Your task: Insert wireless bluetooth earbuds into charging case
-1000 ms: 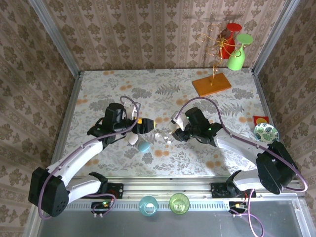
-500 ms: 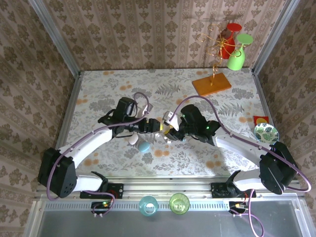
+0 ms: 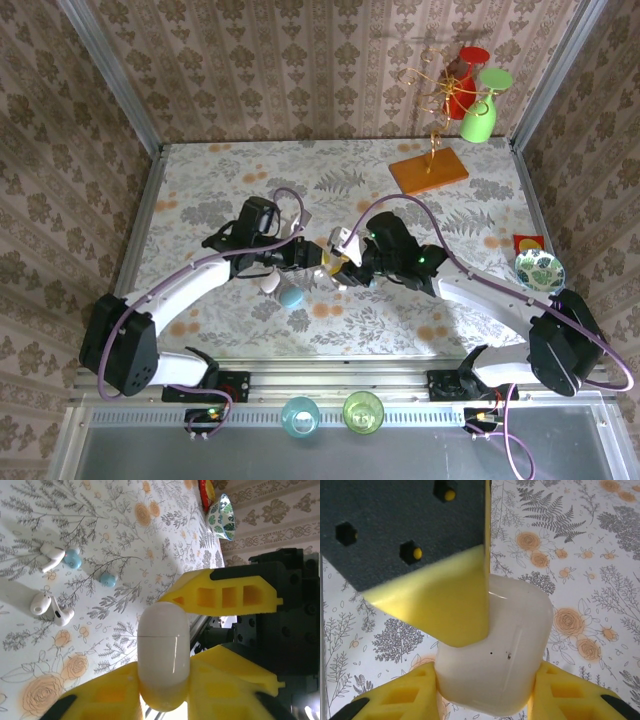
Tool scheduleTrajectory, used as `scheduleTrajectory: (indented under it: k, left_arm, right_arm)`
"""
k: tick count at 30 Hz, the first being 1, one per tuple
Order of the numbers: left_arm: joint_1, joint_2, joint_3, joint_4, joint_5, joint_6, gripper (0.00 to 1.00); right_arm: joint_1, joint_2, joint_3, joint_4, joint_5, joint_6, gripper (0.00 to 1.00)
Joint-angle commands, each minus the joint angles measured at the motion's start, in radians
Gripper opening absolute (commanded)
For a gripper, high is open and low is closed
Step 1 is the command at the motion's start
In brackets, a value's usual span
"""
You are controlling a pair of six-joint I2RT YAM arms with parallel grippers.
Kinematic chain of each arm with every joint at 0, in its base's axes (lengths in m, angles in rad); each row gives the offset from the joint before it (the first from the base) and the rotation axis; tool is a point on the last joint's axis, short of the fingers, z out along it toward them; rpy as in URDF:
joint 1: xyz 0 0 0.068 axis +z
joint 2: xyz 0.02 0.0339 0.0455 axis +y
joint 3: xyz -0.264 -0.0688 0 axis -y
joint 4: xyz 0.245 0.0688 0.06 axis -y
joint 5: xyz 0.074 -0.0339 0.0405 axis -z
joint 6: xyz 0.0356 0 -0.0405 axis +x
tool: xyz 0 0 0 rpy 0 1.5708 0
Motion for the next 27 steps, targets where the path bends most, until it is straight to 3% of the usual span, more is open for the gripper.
scheduleTrajectory:
  k: [1,5,8,15,19,24,27]
  left_arm:
    - [-0.009,-0.035,-0.015,0.105,0.069,-0.001,0.09]
    - [0.002,-0.069,-0.068,0.229,0.065,0.034,0.02]
    - [0.014,-0.114,-0.144,0.406,0.059,0.086,0.00]
    - [0.028,-0.179,-0.268,0.738,0.051,0.252,0.00]
    - [0.027,-0.196,-0.338,0.997,0.065,0.270,0.00]
    - [0.020,-0.202,-0.349,1.107,0.111,0.232,0.00]
    - [0.012,-0.219,-0.356,1.112,0.109,0.231,0.00]
  right_arm:
    - [0.014,-0.029,0.002,0.052,-0.045,0.008,0.48]
    - [0.007,-0.078,-0.030,0.100,-0.069,0.030,0.81]
    - [-0.034,-0.132,-0.064,0.151,-0.171,0.097,0.88]
    - [-0.200,-0.190,-0.094,0.308,-0.466,0.418,0.90]
    - [-0.242,-0.158,-0.094,0.430,-0.607,0.583,0.90]
    - [-0.243,-0.112,-0.096,0.580,-0.652,0.725,0.86]
    - [-0.243,-0.079,-0.069,0.598,-0.662,0.775,0.75]
